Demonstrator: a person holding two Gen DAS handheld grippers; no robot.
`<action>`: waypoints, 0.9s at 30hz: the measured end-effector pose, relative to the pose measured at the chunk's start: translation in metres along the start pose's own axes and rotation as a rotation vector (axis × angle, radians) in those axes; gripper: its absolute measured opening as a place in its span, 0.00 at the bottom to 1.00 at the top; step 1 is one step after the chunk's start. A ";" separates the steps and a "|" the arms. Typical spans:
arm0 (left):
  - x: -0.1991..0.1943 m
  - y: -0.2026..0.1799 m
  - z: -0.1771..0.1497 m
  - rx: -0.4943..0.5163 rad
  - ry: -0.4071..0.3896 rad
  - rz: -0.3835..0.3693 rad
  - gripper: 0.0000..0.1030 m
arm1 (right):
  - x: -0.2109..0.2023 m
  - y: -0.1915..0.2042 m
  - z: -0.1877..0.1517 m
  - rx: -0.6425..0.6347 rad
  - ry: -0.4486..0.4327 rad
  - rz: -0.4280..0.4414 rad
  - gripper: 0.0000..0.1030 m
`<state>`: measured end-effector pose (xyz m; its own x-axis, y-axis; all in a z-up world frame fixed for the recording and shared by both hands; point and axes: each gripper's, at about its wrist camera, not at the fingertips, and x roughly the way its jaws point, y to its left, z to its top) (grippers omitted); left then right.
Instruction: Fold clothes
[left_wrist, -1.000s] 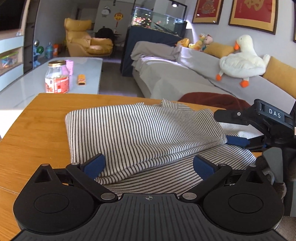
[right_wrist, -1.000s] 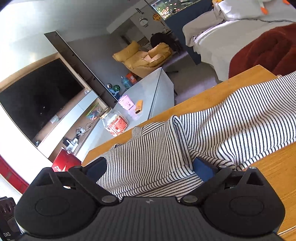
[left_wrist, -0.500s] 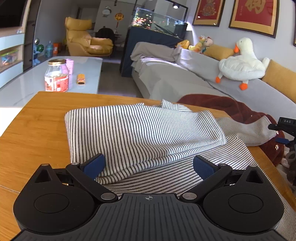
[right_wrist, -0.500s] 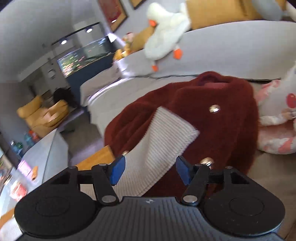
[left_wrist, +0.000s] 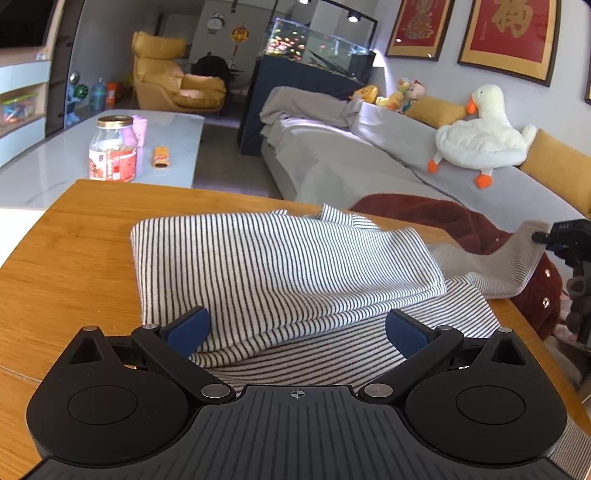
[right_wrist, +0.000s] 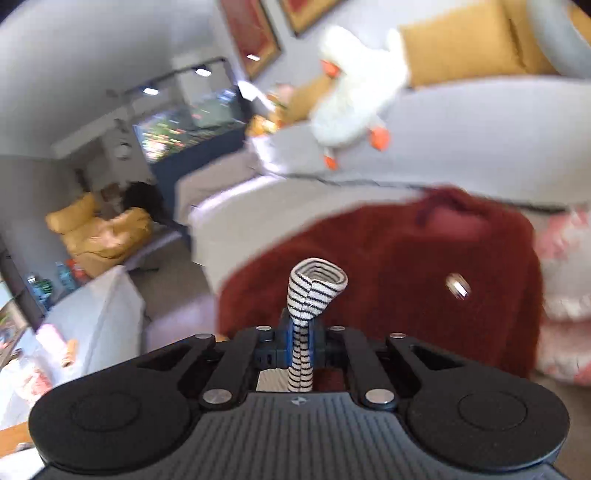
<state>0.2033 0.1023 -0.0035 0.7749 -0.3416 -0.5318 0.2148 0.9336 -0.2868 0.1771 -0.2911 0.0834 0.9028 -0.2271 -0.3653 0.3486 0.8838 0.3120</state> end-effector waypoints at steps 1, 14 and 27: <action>-0.003 0.002 0.002 -0.019 0.002 -0.009 1.00 | -0.009 0.014 0.007 -0.021 -0.019 0.055 0.07; -0.066 0.008 -0.002 -0.100 -0.008 -0.003 1.00 | -0.076 0.214 0.023 -0.244 0.058 0.734 0.07; -0.094 0.031 -0.015 -0.118 -0.010 0.056 1.00 | -0.083 0.297 -0.069 -0.391 0.257 0.816 0.34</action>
<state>0.1288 0.1615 0.0258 0.7899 -0.2874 -0.5417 0.1000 0.9319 -0.3486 0.1883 0.0189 0.1461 0.7309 0.5793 -0.3608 -0.5192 0.8151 0.2571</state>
